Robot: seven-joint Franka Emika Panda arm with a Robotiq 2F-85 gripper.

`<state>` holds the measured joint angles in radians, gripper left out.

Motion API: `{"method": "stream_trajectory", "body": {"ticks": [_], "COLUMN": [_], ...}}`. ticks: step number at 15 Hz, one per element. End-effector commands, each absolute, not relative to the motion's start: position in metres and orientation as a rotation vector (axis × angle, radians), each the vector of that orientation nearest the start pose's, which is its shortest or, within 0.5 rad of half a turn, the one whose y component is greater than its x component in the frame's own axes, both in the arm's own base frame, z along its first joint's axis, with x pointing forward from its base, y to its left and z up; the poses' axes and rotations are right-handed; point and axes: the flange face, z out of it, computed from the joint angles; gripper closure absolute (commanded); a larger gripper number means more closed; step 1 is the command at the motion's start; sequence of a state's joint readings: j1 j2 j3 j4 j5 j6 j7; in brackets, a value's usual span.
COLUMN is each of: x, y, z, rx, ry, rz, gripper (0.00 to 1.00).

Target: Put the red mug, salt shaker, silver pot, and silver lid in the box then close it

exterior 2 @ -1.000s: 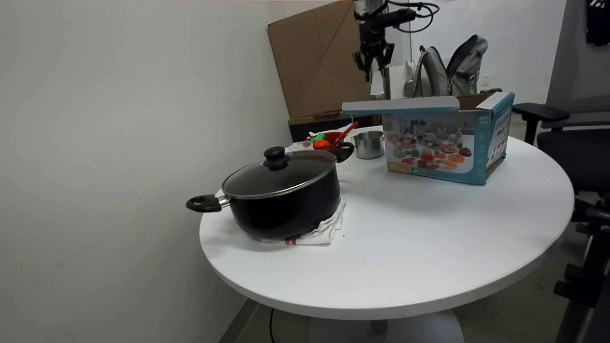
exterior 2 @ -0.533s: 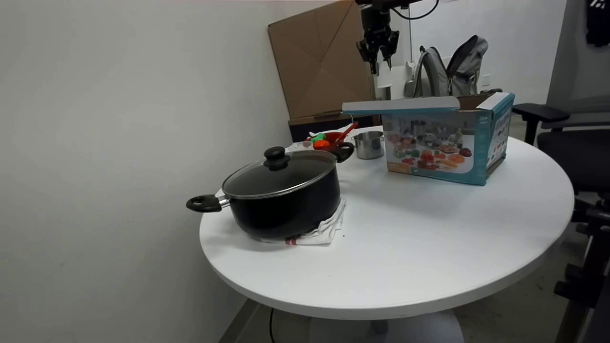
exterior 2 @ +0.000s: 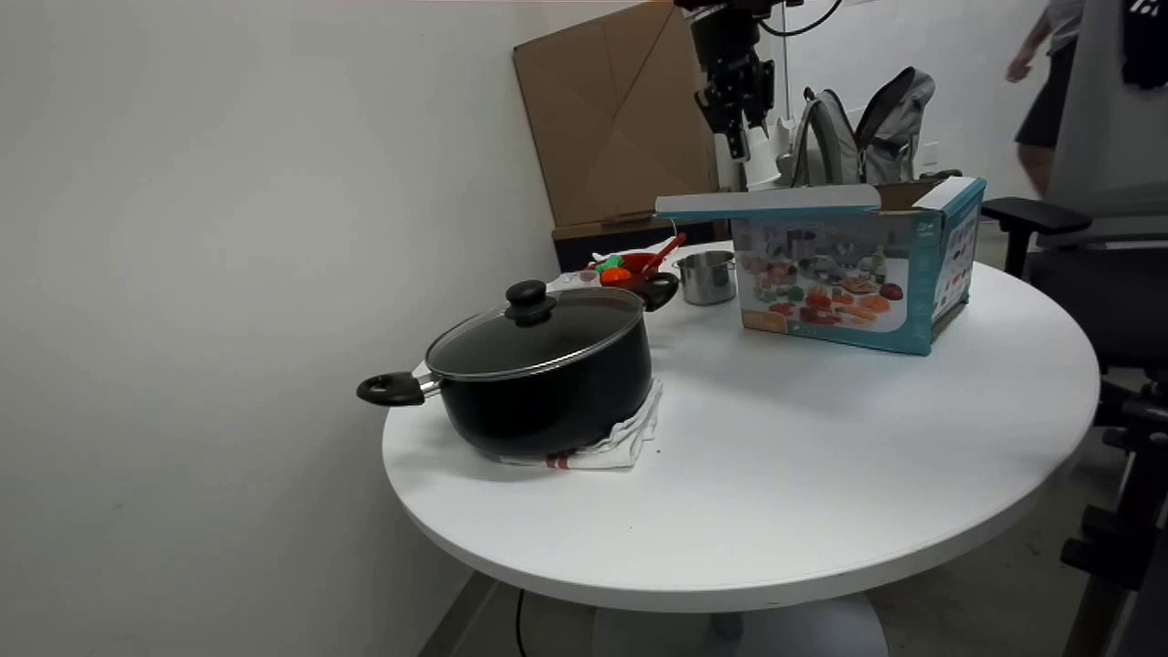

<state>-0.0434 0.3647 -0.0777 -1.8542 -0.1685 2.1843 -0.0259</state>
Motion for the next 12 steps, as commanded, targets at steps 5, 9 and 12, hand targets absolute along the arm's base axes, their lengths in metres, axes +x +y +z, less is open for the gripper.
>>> {"method": "stream_trajectory", "body": {"ticks": [5, 9, 12], "x": [0.525, 0.516, 0.523], "y": [-0.055, -0.063, -0.066], "z": [0.334, 0.308, 0.289], "rx": [-3.332, -3.306, -3.304], "ry": [-0.175, -0.136, -0.123], "rz": [0.001, -0.097, -0.156], "gripper": [0.82, 0.82, 0.82]}}
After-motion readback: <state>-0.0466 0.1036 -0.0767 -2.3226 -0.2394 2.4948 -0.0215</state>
